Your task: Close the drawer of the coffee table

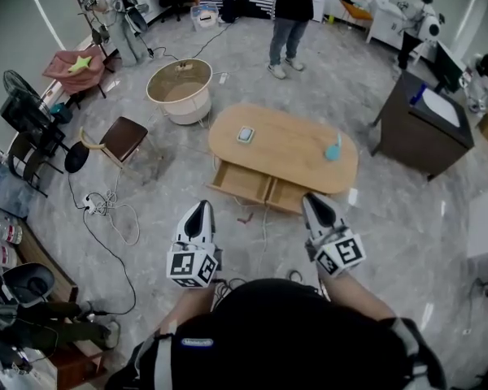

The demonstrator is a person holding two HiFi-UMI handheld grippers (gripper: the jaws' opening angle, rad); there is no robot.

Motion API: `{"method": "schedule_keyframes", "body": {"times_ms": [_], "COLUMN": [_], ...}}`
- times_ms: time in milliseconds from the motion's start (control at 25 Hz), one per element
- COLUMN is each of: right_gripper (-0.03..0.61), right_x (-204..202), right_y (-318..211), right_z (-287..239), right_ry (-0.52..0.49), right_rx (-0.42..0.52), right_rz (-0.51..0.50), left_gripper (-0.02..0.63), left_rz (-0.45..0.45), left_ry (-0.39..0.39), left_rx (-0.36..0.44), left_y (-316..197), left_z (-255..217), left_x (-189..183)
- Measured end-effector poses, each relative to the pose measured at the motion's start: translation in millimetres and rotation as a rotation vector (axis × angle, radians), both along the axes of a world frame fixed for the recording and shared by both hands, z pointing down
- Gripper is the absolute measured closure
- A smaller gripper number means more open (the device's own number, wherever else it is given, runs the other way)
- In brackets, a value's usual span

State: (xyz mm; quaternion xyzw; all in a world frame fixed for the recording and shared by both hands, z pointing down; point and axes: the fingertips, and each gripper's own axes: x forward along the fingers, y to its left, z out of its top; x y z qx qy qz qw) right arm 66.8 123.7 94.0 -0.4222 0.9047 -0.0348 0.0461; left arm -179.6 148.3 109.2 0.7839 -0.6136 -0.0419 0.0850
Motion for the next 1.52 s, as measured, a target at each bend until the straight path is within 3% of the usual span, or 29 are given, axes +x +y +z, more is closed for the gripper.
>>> {"method": "schedule_keyframes", "body": {"times_ms": [240,320,440,560,960,1520], "right_gripper": [0.563,0.489,0.412,0.396,0.376,0.376], "right_x": [0,-2,-2,1,-2,0], "right_y": [-3,-3,-1,-1,4,-1], "right_z": [-2,-4,-7,-11,-9,-7], "right_ry": [0.001,-0.007,-0.032,-0.044,-0.055,-0.052], "right_rx": [0.007,0.008,0.015,0.035,0.049,0.067], "right_rz": [-0.022,-0.048,-0.079,-0.074,-0.085,0.019], "left_gripper": [0.603,0.594,0.452,0.406,0.387,0.387], "left_rz": [0.013,0.018,0.017,0.002,-0.035,0.009], "left_ry": [0.001,0.004,0.002,0.006,0.002,-0.005], "left_rx": [0.024,0.029,0.04,0.055,0.052,0.064], "left_y": [-1,-2,-1,0,3,-15], "left_z": [-6,-7,-6,-7,-1,-2], "left_x": [0,0,-2,-8,-23,-25]}}
